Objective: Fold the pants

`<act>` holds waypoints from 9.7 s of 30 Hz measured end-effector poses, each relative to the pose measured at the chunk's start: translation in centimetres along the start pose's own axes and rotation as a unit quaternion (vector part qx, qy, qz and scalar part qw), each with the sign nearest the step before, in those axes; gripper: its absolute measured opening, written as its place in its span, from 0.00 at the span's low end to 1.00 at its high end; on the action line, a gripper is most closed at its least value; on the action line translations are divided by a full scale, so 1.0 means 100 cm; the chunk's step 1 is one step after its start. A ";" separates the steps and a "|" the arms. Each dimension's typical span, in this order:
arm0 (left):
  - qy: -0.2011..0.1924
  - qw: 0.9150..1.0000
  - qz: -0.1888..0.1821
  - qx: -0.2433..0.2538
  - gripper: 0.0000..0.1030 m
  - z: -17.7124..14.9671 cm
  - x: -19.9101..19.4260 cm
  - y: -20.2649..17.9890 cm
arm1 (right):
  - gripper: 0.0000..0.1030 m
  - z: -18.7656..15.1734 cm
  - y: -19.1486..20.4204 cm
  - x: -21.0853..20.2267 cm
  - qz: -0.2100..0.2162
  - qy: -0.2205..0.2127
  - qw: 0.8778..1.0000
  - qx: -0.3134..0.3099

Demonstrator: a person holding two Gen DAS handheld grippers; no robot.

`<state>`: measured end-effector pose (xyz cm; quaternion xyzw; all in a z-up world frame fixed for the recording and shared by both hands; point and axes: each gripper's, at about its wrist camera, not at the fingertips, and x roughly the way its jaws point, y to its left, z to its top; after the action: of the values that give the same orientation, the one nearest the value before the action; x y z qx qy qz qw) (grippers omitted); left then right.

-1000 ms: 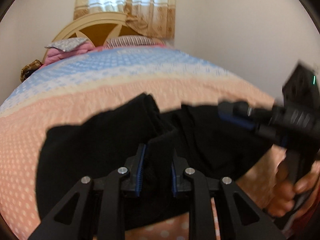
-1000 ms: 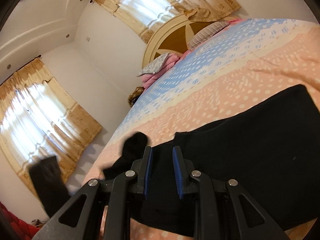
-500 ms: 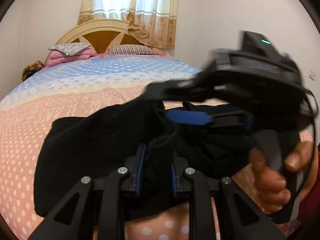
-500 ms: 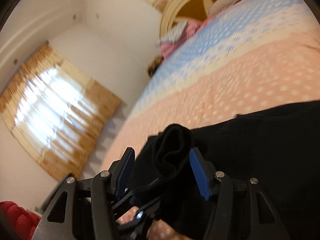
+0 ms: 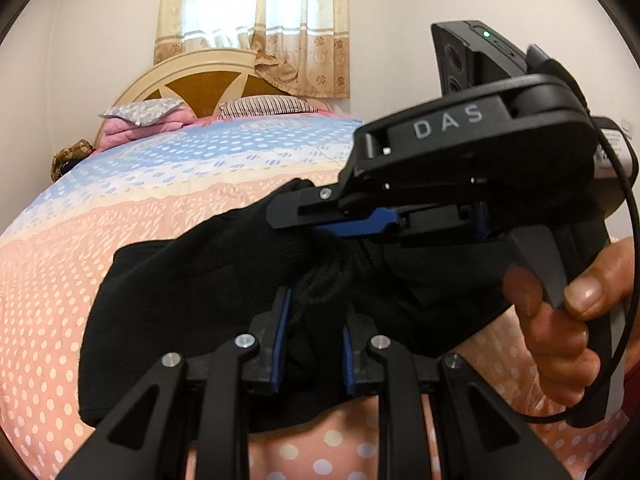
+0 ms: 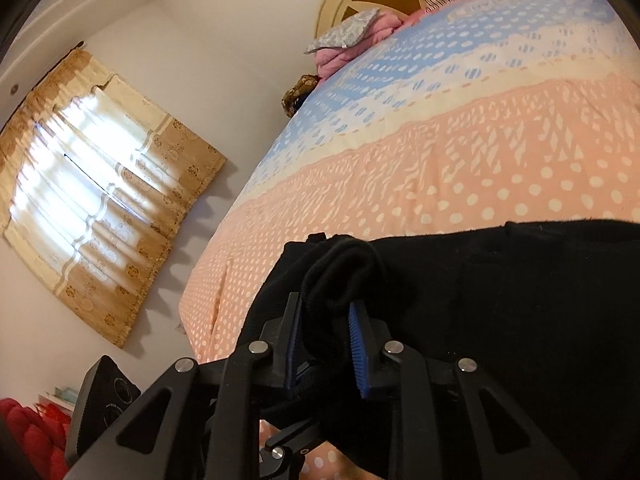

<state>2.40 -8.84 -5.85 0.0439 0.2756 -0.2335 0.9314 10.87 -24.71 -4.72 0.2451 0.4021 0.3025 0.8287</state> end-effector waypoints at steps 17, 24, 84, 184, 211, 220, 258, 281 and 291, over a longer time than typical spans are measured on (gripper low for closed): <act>-0.050 0.990 -0.119 0.049 0.23 0.061 -0.002 -0.104 | 0.19 0.010 -0.025 -0.146 -0.037 -0.103 0.993 -0.036; -0.008 0.986 -0.145 0.075 0.28 0.052 0.032 -0.155 | 0.19 -0.005 -0.082 -0.193 -0.093 -0.110 0.990 0.004; 0.020 0.995 0.034 -0.093 0.87 0.032 -0.007 0.088 | 0.10 -0.068 -0.066 -0.217 -0.387 -0.178 0.905 -0.009; 0.165 0.975 -0.058 -0.138 1.00 0.022 0.054 0.043 | 0.69 -0.078 -0.101 -0.163 -0.309 -0.161 0.933 0.088; 0.150 0.963 -0.077 -0.210 0.42 0.011 0.029 0.056 | 0.36 -0.076 -0.081 -0.144 -0.351 -0.136 0.927 -0.002; 0.139 0.971 -0.063 -0.184 0.24 0.015 0.029 0.045 | 0.35 -0.080 -0.071 -0.141 -0.369 -0.143 0.918 -0.018; 0.134 0.969 -0.096 -0.181 0.19 0.025 0.026 0.040 | 0.28 -0.086 -0.047 -0.133 -0.435 -0.153 0.882 -0.093; 0.105 0.962 -0.121 -0.220 0.14 0.040 -0.003 0.099 | 0.27 -0.055 -0.007 -0.171 -0.201 -0.197 0.957 0.071; 0.072 0.962 -0.033 -0.262 0.13 0.040 -0.027 0.179 | 0.27 -0.016 0.044 -0.085 -0.148 -0.156 0.977 0.005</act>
<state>10.63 7.31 -1.89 -0.1942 0.3946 -0.1795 0.8800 4.03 -27.30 1.62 0.2308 0.3009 0.1326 0.9158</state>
